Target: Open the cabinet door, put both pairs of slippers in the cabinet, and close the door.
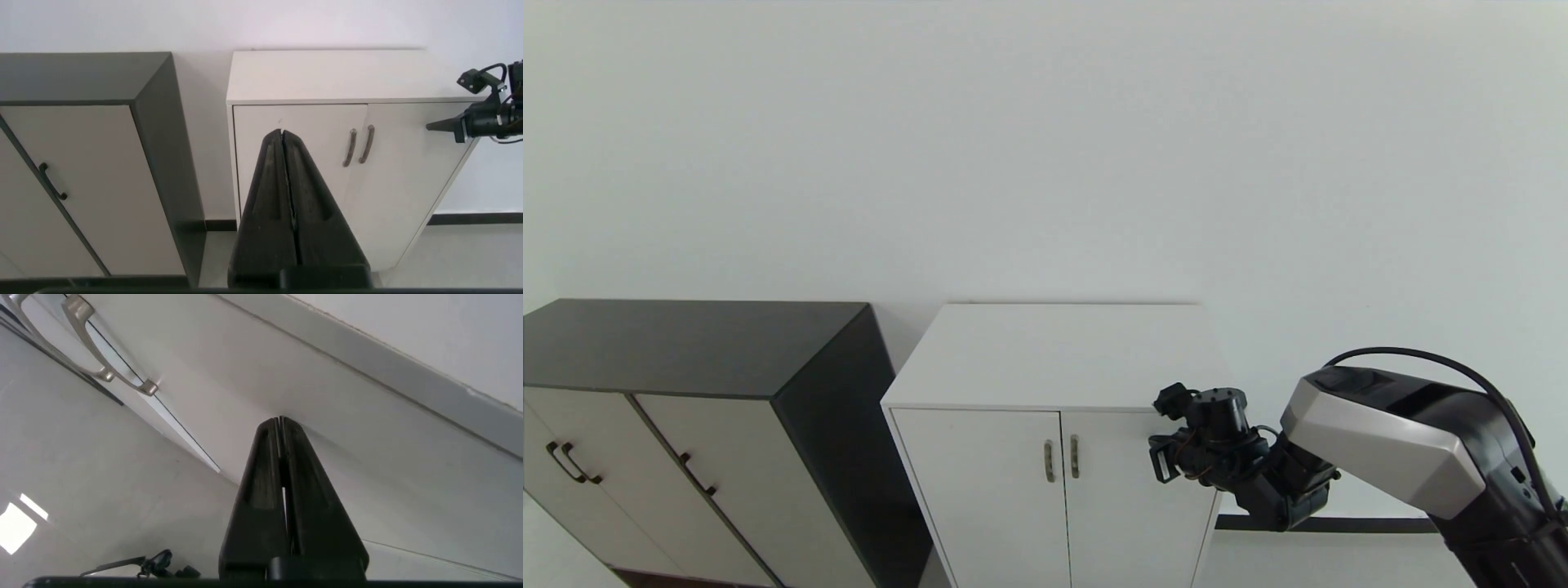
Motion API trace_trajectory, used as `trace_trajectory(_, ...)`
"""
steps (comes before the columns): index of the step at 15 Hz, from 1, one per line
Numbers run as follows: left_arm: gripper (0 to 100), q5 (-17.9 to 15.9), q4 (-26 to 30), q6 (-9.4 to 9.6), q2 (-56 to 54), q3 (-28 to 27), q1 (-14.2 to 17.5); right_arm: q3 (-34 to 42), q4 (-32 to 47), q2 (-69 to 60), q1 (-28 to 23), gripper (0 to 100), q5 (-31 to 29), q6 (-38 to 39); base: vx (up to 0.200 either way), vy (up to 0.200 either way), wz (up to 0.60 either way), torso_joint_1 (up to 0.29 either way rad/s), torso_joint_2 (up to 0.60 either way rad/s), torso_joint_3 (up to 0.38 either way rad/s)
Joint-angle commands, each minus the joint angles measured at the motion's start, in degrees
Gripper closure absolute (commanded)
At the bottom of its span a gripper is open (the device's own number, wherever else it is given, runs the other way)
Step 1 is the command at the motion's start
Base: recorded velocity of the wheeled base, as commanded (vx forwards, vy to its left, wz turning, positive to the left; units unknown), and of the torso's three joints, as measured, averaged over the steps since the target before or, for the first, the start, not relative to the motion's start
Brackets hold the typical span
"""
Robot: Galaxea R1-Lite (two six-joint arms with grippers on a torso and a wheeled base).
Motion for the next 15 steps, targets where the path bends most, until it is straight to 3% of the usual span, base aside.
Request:
trace_trajectory(1, 100, 0.01, -0.01, 0.00, 0.01, 0.02, 0.00, -0.46, -0.06, 0.56, 0.03, 100, -0.05, -0.02, 0.000, 0.000, 0.00, 0.000, 0.00, 0.000)
trace_trajectory(5, 100, 0.01, -0.01, 0.00, 0.01, -0.06, 0.00, 1.92, -0.50, -1.46, 0.21, 100, -0.05, -0.11, 0.000, 0.000, 0.00, 0.000, 0.00, 0.000)
trace_trajectory(10, 100, 0.01, -0.01, 0.09, 0.01, -0.06, 0.00, 23.10, -10.96, -15.35, 1.62, 100, -4.54, -0.28, 0.000, 0.000, 0.00, 0.000, 0.00, 0.000)
trace_trajectory(12, 100, -0.08, -0.01, 0.09, 0.01, 0.02, 0.00, 34.17, -20.89, -20.00, 1.26, 100, -7.09, -0.46, 0.000, 0.000, 0.00, 0.000, 0.00, 0.000)
trace_trajectory(15, 100, -0.08, -0.01, 0.09, 0.01, 0.02, 0.00, 48.06, -29.60, -27.30, -0.58, 100, -12.18, -3.10, 0.000, 0.000, 0.00, 0.000, 0.00, 0.000)
